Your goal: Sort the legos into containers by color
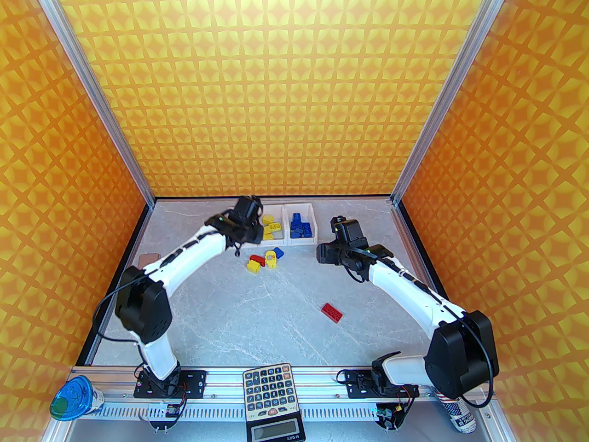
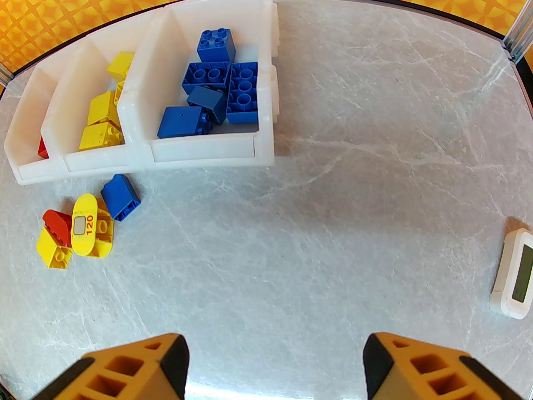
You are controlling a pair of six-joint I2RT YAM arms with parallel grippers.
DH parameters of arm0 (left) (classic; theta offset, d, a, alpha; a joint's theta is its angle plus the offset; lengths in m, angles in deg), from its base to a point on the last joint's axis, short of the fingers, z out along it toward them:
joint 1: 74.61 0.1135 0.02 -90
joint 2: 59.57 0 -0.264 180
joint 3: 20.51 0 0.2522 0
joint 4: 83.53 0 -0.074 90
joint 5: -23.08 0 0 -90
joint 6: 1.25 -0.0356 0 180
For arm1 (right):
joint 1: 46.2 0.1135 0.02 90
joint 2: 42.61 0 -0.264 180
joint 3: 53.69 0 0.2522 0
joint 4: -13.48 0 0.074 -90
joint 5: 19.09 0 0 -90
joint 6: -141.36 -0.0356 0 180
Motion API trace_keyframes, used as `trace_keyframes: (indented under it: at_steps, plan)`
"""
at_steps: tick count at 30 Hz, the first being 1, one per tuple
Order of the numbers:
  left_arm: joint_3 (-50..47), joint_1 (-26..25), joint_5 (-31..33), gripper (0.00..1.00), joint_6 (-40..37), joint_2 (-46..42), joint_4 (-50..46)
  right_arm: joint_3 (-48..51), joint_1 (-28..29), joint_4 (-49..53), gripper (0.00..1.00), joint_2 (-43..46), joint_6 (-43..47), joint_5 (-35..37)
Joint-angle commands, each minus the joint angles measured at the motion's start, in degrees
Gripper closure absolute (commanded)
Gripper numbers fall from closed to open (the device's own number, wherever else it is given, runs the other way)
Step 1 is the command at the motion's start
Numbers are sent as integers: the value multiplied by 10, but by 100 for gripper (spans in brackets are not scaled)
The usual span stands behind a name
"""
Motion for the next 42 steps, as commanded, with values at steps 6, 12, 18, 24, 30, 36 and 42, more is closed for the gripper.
trace_keyframes:
  at_steps: [6,12,18,24,30,36,42]
  plan:
    - [129,61,8,71,-24,125,-6,39,2,-2,26,41,-2,-13]
    - [246,84,8,32,-18,215,-44,62,2,-3,26,57,-6,-26]
    - [214,82,2,28,-5,168,-38,72,2,-9,26,57,-6,-29]
    - [108,70,1,27,0,71,-22,68,2,-22,26,38,-9,-39]
    - [-5,56,-7,26,19,-18,0,65,2,-43,26,14,-15,-65]
    - [-108,28,-10,26,47,-82,19,70,6,-54,27,-3,-20,-81]
    - [-184,4,-11,27,76,-132,36,112,11,-5,27,11,-33,-63]
